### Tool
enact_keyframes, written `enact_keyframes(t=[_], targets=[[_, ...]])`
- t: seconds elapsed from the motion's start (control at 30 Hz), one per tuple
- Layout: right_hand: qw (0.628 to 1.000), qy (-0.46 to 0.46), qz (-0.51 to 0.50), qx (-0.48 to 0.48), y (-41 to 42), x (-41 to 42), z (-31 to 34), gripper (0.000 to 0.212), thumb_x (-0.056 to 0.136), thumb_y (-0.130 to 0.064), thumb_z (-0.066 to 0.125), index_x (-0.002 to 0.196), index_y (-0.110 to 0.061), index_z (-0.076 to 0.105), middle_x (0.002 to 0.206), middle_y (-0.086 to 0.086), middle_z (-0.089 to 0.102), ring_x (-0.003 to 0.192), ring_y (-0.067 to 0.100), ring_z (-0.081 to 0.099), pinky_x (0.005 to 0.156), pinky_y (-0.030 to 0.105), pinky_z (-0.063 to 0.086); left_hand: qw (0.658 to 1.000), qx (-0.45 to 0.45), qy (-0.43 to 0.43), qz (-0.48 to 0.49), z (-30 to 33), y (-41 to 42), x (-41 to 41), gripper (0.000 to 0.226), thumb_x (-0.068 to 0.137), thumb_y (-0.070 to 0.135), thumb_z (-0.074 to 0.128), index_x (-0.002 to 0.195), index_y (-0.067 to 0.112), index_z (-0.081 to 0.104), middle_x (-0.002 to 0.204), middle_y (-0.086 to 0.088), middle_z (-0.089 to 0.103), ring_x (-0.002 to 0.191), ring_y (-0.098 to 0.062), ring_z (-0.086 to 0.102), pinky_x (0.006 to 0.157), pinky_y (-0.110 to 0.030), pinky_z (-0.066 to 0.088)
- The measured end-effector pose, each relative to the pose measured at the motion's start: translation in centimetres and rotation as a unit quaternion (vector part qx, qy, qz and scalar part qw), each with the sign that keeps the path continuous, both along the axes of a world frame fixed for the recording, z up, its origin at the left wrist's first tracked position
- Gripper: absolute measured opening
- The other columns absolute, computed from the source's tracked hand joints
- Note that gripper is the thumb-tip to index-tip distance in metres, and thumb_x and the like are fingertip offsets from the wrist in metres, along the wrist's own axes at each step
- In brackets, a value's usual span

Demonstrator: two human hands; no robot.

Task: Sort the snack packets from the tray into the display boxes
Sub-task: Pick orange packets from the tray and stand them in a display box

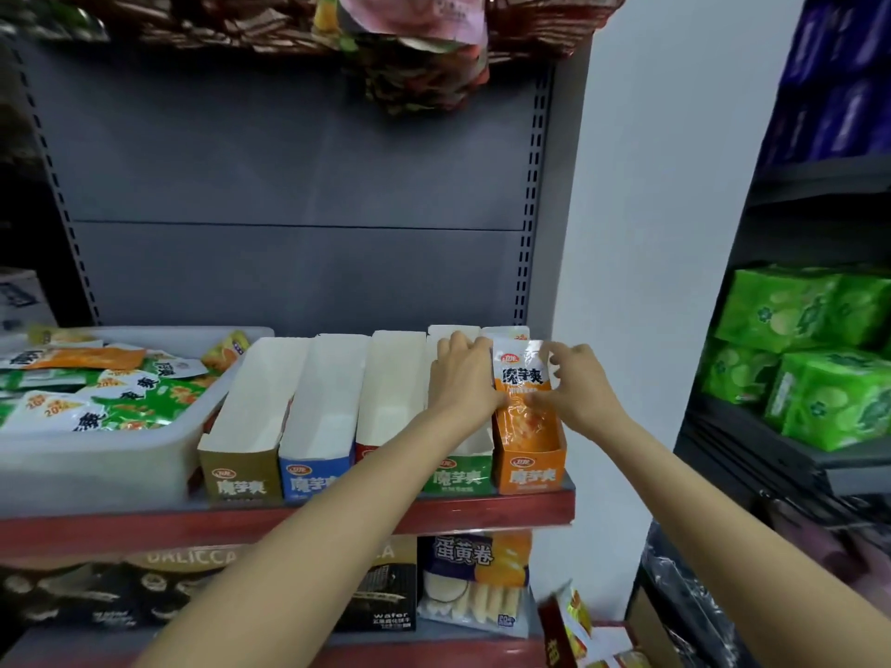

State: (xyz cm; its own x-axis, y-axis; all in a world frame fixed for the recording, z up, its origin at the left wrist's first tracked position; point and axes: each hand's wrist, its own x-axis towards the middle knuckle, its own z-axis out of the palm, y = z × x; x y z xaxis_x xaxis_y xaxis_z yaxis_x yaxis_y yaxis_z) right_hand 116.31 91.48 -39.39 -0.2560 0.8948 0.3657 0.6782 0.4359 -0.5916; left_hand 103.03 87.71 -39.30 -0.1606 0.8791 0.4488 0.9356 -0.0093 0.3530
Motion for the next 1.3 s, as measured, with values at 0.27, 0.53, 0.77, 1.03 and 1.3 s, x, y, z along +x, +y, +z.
enact_keyframes(t=[0.27, 0.53, 0.77, 1.03, 1.3], targets=[[0.996, 0.004, 0.002, 0.089, -1.8, -2.6, 1.2, 0.048, 0.088, -0.015, 0.060, 0.134, -0.016, 0.047, 0.130, 0.010, 0.044, 0.122, 0.024, 0.041, 0.099, 0.032, 0.038, 0.995, 0.048, -0.080, -0.028, 1.0, -2.0, -2.6, 0.042, 0.087, 0.027, 0.064, 0.127, 0.017, 0.053, 0.126, -0.006, 0.048, 0.119, -0.022, 0.044, 0.097, -0.034, 0.043], [0.976, 0.014, 0.182, 0.116, -6.3, -14.6, 2.4, 0.026, 0.091, -0.014, 0.053, 0.115, -0.016, 0.061, 0.112, 0.003, 0.057, 0.081, 0.008, 0.050, 0.070, 0.013, 0.031, 0.981, 0.158, -0.104, 0.042, 2.8, -8.5, -15.0, 0.018, 0.087, 0.019, 0.061, 0.105, 0.020, 0.064, 0.093, 0.002, 0.055, 0.092, -0.014, 0.050, 0.074, -0.021, 0.035], [0.945, 0.012, 0.314, 0.091, -10.4, -29.2, 2.5, 0.022, 0.087, -0.007, 0.054, 0.103, -0.006, 0.067, 0.103, 0.011, 0.066, 0.090, 0.022, 0.059, 0.084, 0.034, 0.047, 0.959, 0.127, -0.116, 0.226, 1.8, -14.4, -30.2, 0.019, 0.081, 0.014, 0.066, 0.100, 0.012, 0.066, 0.095, -0.007, 0.063, 0.094, -0.025, 0.059, 0.078, -0.028, 0.041], [0.902, -0.177, 0.393, 0.026, -11.0, -40.1, 2.1, 0.082, 0.082, -0.039, 0.068, 0.145, -0.010, 0.025, 0.147, 0.011, 0.032, 0.135, 0.026, 0.031, 0.106, 0.034, 0.029, 0.956, -0.091, -0.052, 0.275, 0.7, -19.2, -40.7, 0.085, 0.072, 0.046, 0.074, 0.142, 0.024, 0.033, 0.137, -0.004, 0.051, 0.122, -0.026, 0.049, 0.097, -0.038, 0.044], [0.864, -0.259, 0.419, -0.105, -8.9, -43.2, 1.9, 0.102, 0.071, -0.055, 0.073, 0.149, -0.027, 0.013, 0.154, -0.001, 0.020, 0.140, 0.022, 0.025, 0.110, 0.034, 0.026, 0.950, -0.073, -0.043, 0.301, 0.3, -19.3, -41.4, 0.073, 0.078, 0.048, 0.067, 0.141, 0.024, 0.039, 0.145, 0.002, 0.042, 0.130, -0.022, 0.041, 0.100, -0.036, 0.038]])
